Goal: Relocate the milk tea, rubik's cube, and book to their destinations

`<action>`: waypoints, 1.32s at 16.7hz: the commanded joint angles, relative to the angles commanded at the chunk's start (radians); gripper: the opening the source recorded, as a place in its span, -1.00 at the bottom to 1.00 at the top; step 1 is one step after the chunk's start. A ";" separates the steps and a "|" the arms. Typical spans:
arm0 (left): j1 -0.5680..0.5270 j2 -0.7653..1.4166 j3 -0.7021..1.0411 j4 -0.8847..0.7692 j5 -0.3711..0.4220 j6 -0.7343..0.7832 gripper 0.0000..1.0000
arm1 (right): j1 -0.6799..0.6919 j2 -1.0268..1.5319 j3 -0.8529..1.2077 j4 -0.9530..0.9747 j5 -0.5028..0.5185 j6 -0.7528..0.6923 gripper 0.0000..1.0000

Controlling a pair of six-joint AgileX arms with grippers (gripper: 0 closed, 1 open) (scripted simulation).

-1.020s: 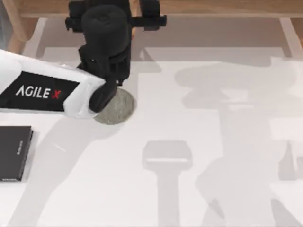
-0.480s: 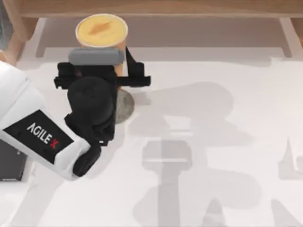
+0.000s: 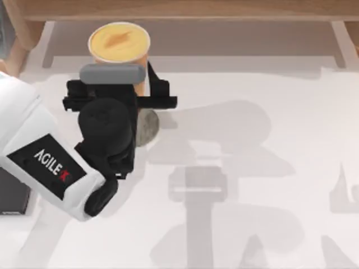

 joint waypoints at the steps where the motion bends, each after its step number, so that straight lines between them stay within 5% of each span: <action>1: 0.000 0.018 0.000 0.016 -0.001 0.003 -1.00 | 0.000 0.000 0.000 0.000 0.000 0.000 1.00; 10: -0.006 0.117 -0.001 0.114 0.002 -0.006 -1.00 | 0.000 0.000 0.000 0.000 0.000 0.000 1.00; 22: -0.006 0.117 -0.001 0.114 0.002 -0.006 0.81 | 0.000 0.000 0.000 0.000 0.000 0.000 1.00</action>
